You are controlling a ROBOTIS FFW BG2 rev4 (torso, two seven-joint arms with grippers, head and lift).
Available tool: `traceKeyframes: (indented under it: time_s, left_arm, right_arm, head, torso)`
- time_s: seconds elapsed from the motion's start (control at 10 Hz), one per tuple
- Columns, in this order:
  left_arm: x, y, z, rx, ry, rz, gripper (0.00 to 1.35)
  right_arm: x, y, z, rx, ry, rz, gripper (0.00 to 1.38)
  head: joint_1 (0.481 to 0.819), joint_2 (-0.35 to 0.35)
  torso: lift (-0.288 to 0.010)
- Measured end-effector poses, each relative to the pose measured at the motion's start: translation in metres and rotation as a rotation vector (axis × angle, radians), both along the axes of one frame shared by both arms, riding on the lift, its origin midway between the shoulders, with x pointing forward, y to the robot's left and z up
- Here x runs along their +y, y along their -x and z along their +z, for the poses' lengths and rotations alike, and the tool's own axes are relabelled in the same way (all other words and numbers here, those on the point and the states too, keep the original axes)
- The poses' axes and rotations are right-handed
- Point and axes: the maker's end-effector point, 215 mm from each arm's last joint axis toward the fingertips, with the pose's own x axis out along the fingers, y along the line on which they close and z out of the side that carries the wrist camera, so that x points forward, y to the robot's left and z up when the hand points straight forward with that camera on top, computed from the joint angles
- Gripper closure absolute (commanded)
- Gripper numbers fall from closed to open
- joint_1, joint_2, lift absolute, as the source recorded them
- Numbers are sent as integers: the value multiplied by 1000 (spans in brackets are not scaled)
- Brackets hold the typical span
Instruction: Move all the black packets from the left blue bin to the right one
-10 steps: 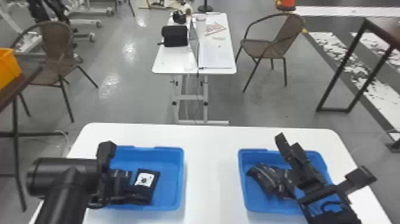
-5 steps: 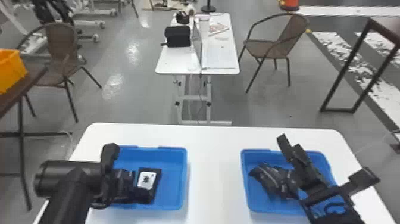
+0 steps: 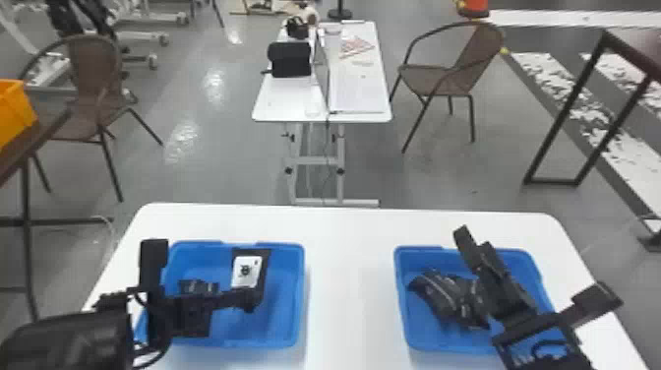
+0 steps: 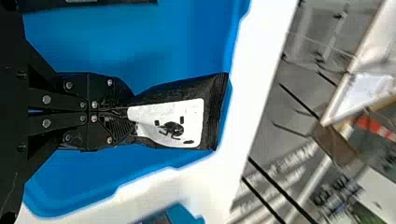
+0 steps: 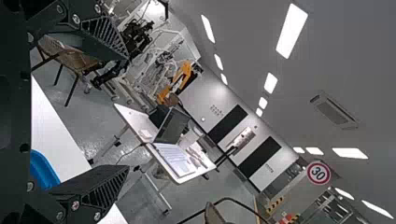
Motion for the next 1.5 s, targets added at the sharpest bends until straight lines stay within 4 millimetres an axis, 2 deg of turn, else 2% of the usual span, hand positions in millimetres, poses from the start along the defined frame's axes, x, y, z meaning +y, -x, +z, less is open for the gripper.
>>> traceKeyframes:
  time_s: [0.2,0.3,0.4,0.7,0.9,1.1,1.3,1.4,1.5]
  left_arm:
    - [-37,6,52,-192,128,-169,1202]
    - [-56,7,72,-272,157,-258,1202]
    - [-75,6,84,-319,176,-321,1202]
    - [-141,-4,108,-373,250,-440,1202]
    - [-178,-11,113,-358,262,-519,1202]
    - [-205,-12,116,-343,279,-580,1202]
    - [-223,-10,118,-332,292,-610,1202]
    - [-229,-11,120,-333,297,-616,1202]
    - [-232,-12,122,-335,298,-623,1202]
  right_arm:
    - [17,0,6,-22,-7,55,202]
    - [33,-4,12,-39,-4,100,202]
    - [49,-9,20,-60,4,149,202]
    - [90,-18,39,-99,16,245,202]
    - [120,-18,51,-122,16,300,202]
    - [147,-18,58,-134,25,354,202]
    - [166,-18,63,-145,47,391,209]
    - [172,-18,62,-146,70,406,286]
    - [177,-18,60,-141,78,414,730]
  head:
    - [695,-45]
    - [695,-50]
    - [695,-53]
    - [695,-76]
    - [695,-86]
    - [695,-84]
    - [695,-85]
    - [695,-84]
    - [695,-83]
  torso:
    - [0]
    - [0]
    - [0]
    - [0]
    - [0]
    - [0]
    - [0]
    - [0]
    - [0]
